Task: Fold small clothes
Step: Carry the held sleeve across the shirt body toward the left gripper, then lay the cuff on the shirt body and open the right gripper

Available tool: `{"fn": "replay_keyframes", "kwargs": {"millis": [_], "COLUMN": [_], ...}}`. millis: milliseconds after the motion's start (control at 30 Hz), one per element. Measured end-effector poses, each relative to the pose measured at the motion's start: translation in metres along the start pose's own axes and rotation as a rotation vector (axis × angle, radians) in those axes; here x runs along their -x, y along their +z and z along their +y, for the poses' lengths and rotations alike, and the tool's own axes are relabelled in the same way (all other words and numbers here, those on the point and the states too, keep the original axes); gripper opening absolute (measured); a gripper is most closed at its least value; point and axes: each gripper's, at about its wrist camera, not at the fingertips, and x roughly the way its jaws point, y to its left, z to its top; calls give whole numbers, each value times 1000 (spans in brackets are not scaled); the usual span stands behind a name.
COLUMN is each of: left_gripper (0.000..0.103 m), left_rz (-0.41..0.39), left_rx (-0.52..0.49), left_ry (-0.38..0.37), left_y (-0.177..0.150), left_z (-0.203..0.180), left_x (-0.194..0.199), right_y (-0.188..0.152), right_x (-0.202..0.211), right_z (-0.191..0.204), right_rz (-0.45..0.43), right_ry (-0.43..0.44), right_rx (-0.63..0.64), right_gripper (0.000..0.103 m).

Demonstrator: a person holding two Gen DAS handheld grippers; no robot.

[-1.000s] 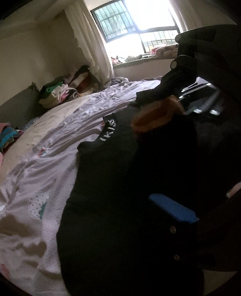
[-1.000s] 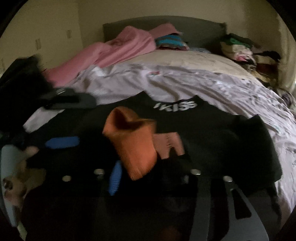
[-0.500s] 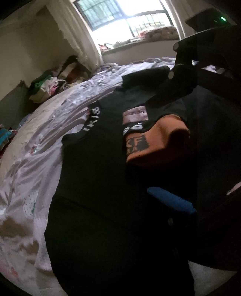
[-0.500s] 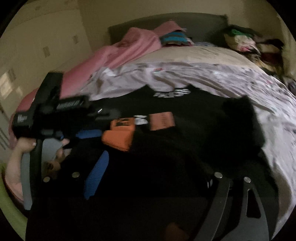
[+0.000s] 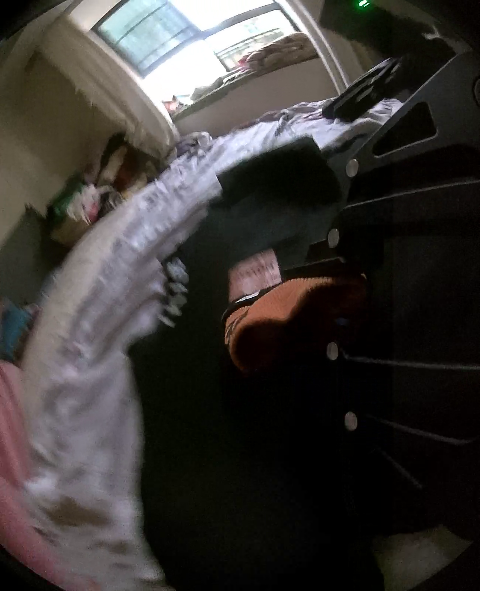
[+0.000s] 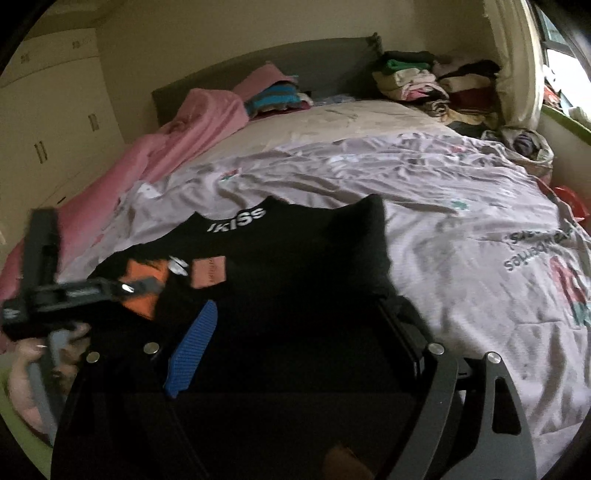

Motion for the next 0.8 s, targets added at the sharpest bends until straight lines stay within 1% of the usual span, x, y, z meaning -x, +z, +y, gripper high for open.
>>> {"fn": "replay_keyframes", "kwargs": {"millis": [67, 100, 133, 200, 233, 400, 500, 600, 667, 800], "left_gripper": [7, 7, 7, 7, 6, 7, 7, 7, 8, 9], "left_rz": [-50, -81, -95, -108, -112, -91, -82, -82, -58, -31], "left_rx": [-38, -61, -71, -85, -90, -47, -40, -64, -69, -33], "left_ry": [-10, -8, -2, 23, 53, 131, 130, 138, 162, 193], "left_y": [3, 4, 5, 5, 5, 6, 6, 3, 1, 0], "left_z": [-12, -17, -19, -21, -19, 1, 4, 1, 5, 18], "left_x": [15, 26, 30, 35, 37, 31, 32, 37, 31, 25], "right_y": [2, 2, 3, 4, 4, 2, 1, 3, 5, 10], "right_x": [1, 1, 1, 0, -1, -13, -20, -27, -32, -45], "right_z": [-4, -5, -7, -10, -11, -13, -12, -13, -13, -8], "right_rz": [-5, -7, -9, -11, -10, 25, 38, 48, 56, 73], "right_ry": [-25, -33, -38, -54, -58, -86, -120, -139, -152, -155], "right_rx": [1, -1, -3, -10, -11, -24, -8, -2, 13, 40], "right_gripper": [84, 84, 84, 84, 84, 84, 84, 84, 84, 84]}}
